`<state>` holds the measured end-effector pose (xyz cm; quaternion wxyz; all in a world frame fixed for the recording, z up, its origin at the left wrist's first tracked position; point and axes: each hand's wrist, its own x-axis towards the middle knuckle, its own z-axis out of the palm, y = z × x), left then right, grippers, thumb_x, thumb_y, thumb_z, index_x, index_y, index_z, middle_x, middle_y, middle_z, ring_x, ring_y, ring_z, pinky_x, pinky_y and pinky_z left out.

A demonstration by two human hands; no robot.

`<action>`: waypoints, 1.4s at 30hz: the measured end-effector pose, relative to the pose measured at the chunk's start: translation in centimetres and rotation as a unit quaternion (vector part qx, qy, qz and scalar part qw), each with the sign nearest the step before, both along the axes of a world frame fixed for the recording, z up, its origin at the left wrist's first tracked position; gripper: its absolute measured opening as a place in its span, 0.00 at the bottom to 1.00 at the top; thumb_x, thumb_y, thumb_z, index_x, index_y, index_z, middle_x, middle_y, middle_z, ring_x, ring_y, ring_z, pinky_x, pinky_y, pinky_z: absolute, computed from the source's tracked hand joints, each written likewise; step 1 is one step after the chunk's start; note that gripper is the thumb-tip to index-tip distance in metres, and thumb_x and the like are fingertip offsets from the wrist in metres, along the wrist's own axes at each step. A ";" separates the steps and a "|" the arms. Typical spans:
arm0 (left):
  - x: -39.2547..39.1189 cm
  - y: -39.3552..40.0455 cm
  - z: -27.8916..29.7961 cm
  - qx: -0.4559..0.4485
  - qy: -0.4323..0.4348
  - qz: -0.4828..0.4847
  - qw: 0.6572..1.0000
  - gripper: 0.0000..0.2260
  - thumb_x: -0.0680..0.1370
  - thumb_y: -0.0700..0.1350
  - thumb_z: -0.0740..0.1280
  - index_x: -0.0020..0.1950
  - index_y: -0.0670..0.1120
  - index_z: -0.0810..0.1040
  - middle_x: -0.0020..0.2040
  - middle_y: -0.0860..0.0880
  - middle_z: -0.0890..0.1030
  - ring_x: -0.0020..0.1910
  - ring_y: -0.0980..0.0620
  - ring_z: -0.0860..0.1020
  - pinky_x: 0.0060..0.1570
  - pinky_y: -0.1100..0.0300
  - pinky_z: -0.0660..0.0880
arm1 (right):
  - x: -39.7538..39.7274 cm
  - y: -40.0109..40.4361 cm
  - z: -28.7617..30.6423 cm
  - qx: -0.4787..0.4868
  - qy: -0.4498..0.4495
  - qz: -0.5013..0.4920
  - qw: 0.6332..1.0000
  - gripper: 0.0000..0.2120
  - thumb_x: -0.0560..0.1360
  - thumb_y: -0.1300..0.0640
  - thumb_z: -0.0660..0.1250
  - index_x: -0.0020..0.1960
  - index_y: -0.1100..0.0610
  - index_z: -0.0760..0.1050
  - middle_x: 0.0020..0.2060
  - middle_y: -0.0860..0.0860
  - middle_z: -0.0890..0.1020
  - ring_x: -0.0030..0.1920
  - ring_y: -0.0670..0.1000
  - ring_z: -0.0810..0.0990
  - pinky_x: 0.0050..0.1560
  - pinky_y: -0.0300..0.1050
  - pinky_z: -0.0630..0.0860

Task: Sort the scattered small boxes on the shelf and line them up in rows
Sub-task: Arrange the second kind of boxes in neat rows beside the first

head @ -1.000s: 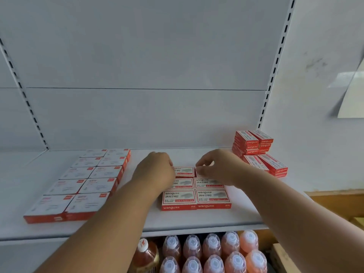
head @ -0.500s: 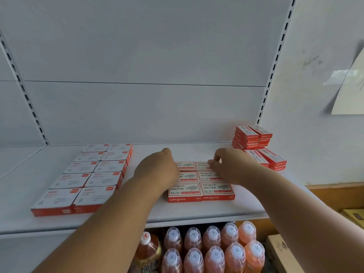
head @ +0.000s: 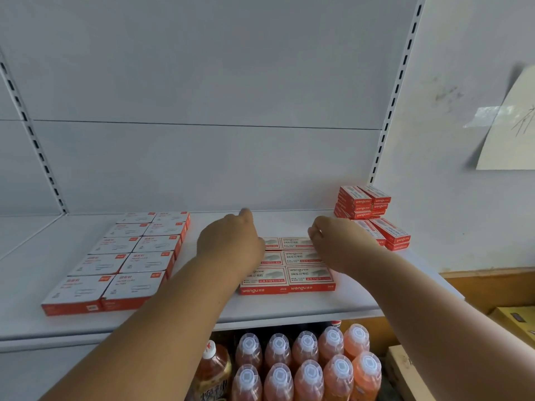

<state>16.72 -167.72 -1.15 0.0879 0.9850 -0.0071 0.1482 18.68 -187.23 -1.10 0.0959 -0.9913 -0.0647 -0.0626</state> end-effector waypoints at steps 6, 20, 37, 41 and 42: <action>-0.3 -5.6 2.4 -0.039 0.003 -0.125 0.991 0.09 0.76 0.50 0.61 0.55 0.50 0.72 0.48 0.51 0.77 0.45 0.49 0.76 0.39 0.56 0.71 | -0.5 -6.4 1.2 0.061 -0.134 -0.046 0.988 0.07 0.77 0.51 0.60 0.43 0.50 0.75 0.37 0.49 0.79 0.38 0.53 0.76 0.35 0.44 0.70; 3.9 -18.3 1.6 -0.089 0.129 -0.134 0.979 0.19 0.76 0.59 0.65 0.64 0.52 0.73 0.58 0.50 0.82 0.54 0.47 0.80 0.56 0.51 0.77 | 1.9 -15.9 -0.3 0.127 -0.002 -0.067 0.990 0.24 0.72 0.43 0.68 0.64 0.54 0.74 0.56 0.51 0.81 0.53 0.54 0.78 0.46 0.44 0.71; -2.2 -11.8 2.5 -0.369 0.007 -0.012 0.929 0.09 0.81 0.46 0.66 0.59 0.58 0.78 0.48 0.62 0.82 0.34 0.63 0.82 0.29 0.69 0.72 | 1.1 -12.2 1.9 0.616 0.194 0.158 0.747 0.13 0.74 0.71 0.67 0.56 0.61 0.77 0.42 0.57 0.85 0.39 0.56 0.85 0.37 0.47 0.79; -3.6 -8.8 2.8 -0.372 -0.006 -0.006 0.928 0.11 0.81 0.50 0.65 0.61 0.62 0.77 0.48 0.63 0.82 0.37 0.61 0.83 0.30 0.68 0.75 | 0.2 -8.8 2.2 0.629 0.202 0.177 0.730 0.23 0.72 0.73 0.70 0.61 0.54 0.73 0.44 0.57 0.86 0.43 0.60 0.85 0.38 0.49 0.77; -3.6 -8.3 2.7 -0.375 -0.012 -0.002 0.927 0.10 0.81 0.50 0.65 0.61 0.62 0.77 0.48 0.62 0.82 0.38 0.59 0.83 0.31 0.67 0.76 | 0.1 -8.0 2.3 0.623 0.202 0.176 0.735 0.23 0.71 0.72 0.70 0.60 0.52 0.73 0.45 0.57 0.86 0.43 0.59 0.84 0.37 0.48 0.76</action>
